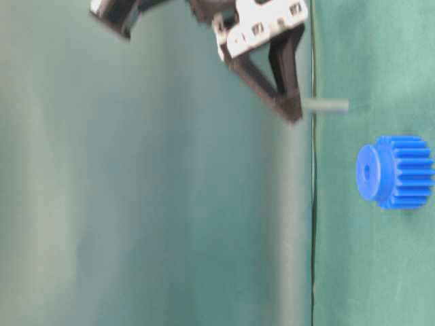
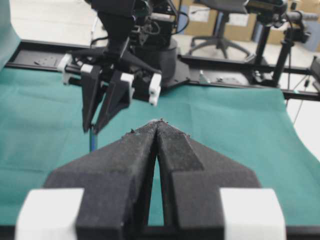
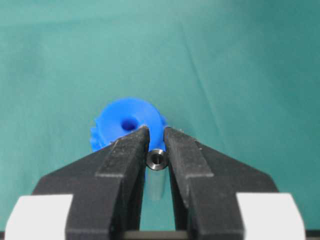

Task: Insert the shaft placed at a random location into the center hole of the small gear at another random location.
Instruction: 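Carry the held shaft left and position it above the gear's center hole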

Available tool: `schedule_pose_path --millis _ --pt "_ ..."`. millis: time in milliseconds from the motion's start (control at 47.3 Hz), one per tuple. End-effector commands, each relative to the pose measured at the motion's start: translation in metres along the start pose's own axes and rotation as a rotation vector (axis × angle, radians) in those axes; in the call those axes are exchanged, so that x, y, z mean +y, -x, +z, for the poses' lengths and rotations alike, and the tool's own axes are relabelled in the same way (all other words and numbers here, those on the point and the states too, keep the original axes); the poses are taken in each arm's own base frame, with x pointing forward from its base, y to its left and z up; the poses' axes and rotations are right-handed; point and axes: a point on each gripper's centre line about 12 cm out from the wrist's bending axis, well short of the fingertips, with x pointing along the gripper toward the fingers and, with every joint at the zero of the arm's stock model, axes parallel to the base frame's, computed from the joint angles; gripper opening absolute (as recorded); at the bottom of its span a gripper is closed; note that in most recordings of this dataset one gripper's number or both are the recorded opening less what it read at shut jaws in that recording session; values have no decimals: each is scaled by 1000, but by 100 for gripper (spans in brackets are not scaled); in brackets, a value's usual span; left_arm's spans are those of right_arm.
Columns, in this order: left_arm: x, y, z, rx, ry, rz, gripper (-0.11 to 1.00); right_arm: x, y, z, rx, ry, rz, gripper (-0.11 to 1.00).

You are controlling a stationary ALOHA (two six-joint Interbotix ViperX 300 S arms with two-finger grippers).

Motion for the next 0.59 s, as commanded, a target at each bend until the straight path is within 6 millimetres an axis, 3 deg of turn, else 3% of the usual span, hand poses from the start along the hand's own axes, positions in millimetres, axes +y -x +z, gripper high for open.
schedule_pose_path --millis 0,275,570 --pt "-1 -2 6 -18 0 -2 0 8 -14 20 -35 12 21 14" --pt "-1 -1 7 -20 0 -3 0 19 -45 37 -31 38 42 14" --pt "-1 -1 6 -18 0 -3 0 19 -48 37 -23 53 41 14"
